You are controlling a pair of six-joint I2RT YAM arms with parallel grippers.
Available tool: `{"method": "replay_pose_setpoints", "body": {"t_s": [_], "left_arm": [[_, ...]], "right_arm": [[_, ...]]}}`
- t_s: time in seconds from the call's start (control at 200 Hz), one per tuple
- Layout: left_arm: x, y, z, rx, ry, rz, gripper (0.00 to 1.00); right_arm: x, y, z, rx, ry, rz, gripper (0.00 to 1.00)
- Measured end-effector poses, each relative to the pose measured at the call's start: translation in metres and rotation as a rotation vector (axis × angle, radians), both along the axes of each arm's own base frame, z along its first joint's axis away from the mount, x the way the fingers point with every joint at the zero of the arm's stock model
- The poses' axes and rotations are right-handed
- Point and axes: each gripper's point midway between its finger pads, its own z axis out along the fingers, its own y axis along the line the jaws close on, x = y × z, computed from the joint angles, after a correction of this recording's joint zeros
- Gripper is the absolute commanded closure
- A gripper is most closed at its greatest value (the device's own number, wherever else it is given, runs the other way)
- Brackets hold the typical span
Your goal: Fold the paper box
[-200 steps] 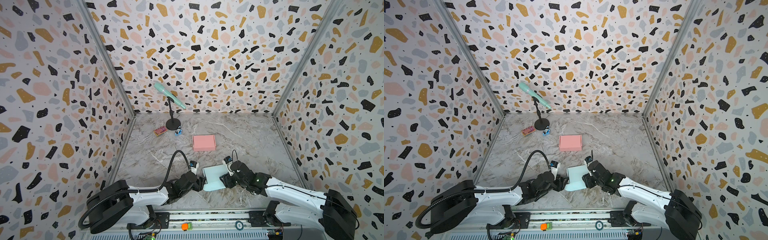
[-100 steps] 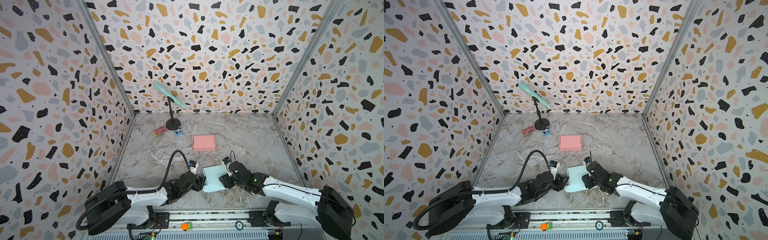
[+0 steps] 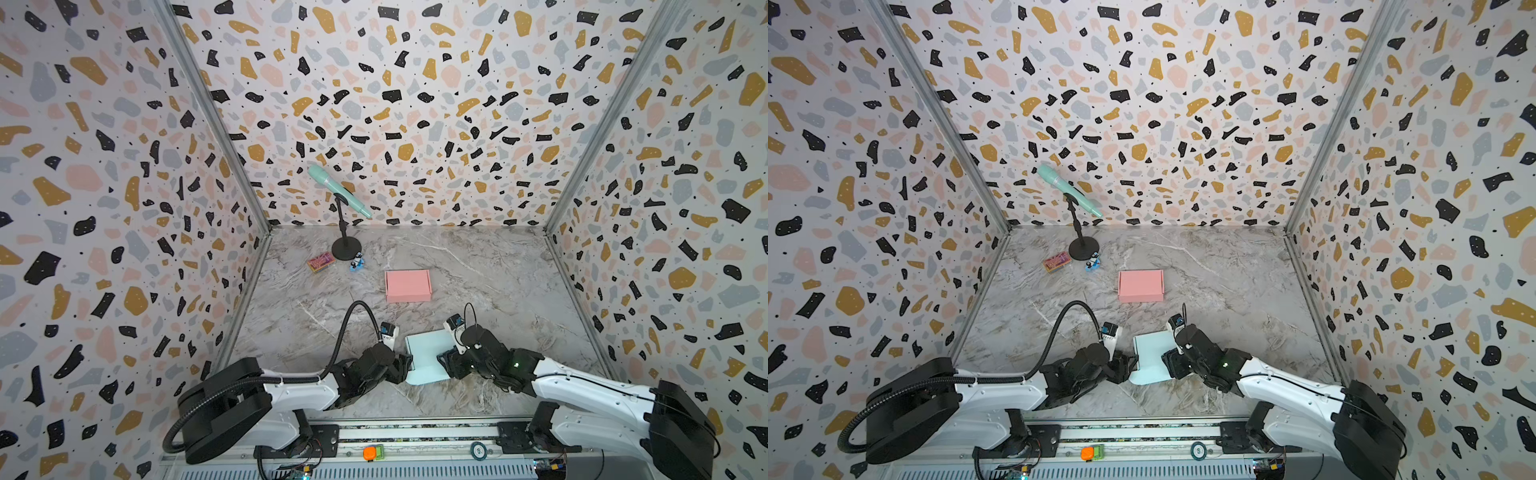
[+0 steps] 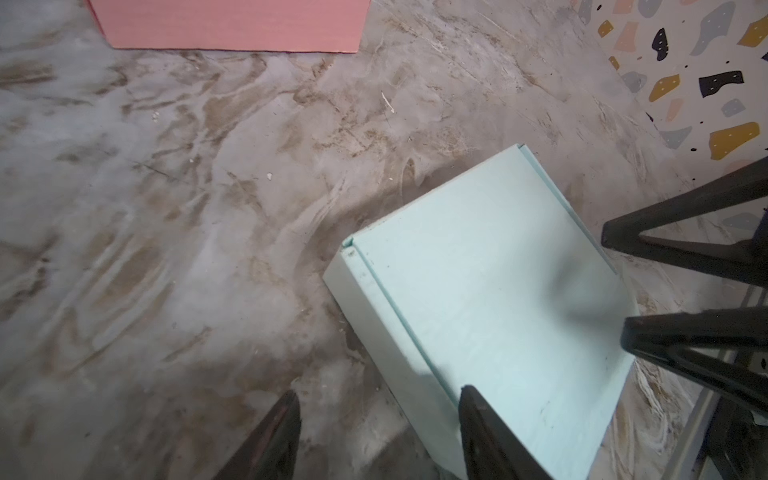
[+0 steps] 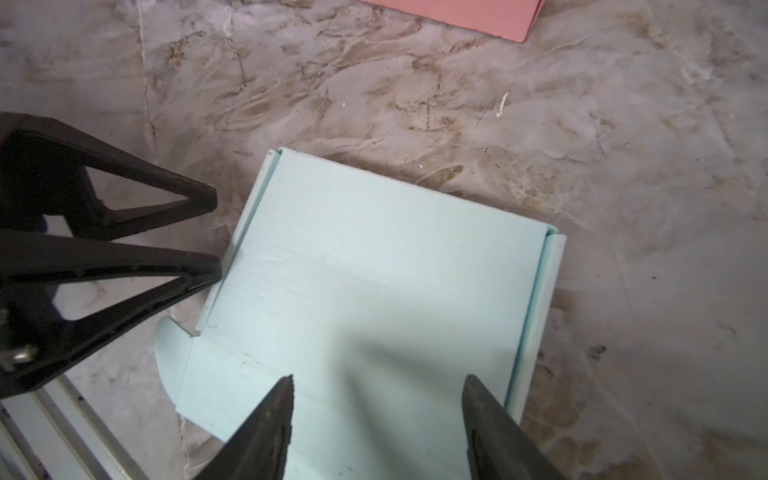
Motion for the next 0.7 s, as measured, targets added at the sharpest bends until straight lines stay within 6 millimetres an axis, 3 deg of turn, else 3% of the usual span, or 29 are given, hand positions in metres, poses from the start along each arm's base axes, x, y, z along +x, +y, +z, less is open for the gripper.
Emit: {"method": "replay_pose_setpoints", "body": {"t_s": [0.13, 0.31, 0.701], "left_arm": [[0.0, -0.005, 0.005, -0.028, -0.002, -0.01, 0.39], [-0.003, -0.016, 0.004, -0.054, 0.01, -0.03, 0.43], [-0.005, -0.027, -0.001, -0.071, 0.029, -0.036, 0.51]], "right_arm": [[0.009, -0.015, 0.015, 0.083, -0.029, -0.06, 0.3], [0.014, -0.038, -0.003, 0.121, 0.024, -0.133, 0.29], [0.012, -0.027, -0.022, 0.159, 0.108, -0.084, 0.29]]}}
